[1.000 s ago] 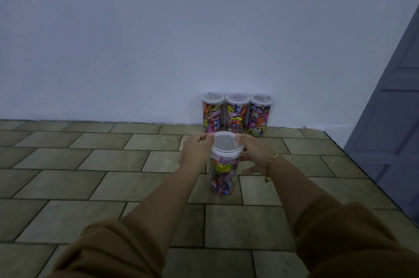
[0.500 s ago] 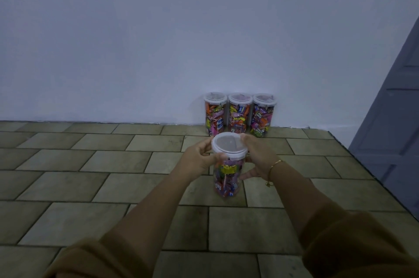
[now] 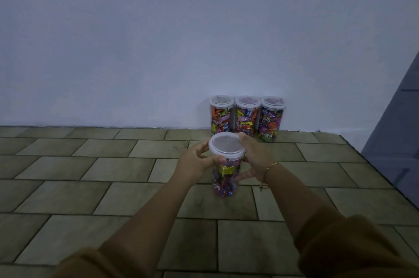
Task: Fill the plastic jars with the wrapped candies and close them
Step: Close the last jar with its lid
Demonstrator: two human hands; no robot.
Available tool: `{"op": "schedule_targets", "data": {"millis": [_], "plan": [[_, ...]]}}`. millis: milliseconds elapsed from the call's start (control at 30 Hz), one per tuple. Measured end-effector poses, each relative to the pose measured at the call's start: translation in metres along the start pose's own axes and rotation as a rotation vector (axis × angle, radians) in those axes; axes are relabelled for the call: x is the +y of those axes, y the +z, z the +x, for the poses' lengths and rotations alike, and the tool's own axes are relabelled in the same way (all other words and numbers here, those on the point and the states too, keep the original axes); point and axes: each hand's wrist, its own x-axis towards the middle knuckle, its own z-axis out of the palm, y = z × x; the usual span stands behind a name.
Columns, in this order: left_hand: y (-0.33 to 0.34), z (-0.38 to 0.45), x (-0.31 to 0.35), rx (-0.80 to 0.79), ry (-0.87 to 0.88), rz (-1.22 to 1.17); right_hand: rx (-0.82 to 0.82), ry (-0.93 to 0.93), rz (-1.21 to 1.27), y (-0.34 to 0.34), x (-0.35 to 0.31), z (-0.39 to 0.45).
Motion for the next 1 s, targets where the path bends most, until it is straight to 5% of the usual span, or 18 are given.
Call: {"op": "schedule_targets", "data": {"millis": [300,467,767,1000], "plan": [[-0.022,0.036,-0.016,0.077,0.02,0.052,-0.018,-0.024,-0.008,0.029,-0.017,0.038],[-0.034,0.074,-0.032,0.09,0.019,0.088,0.102,-0.166,-0.156,0.054,-0.019,0.093],[-0.039,0.151,-0.05,0.458,-0.025,0.319,0.14,-0.115,-0.247,0.062,-0.013,0.146],[-0.032,0.199,-0.059,0.512,-0.033,0.242,0.082,-0.122,-0.345,0.062,-0.013,0.166]]}}
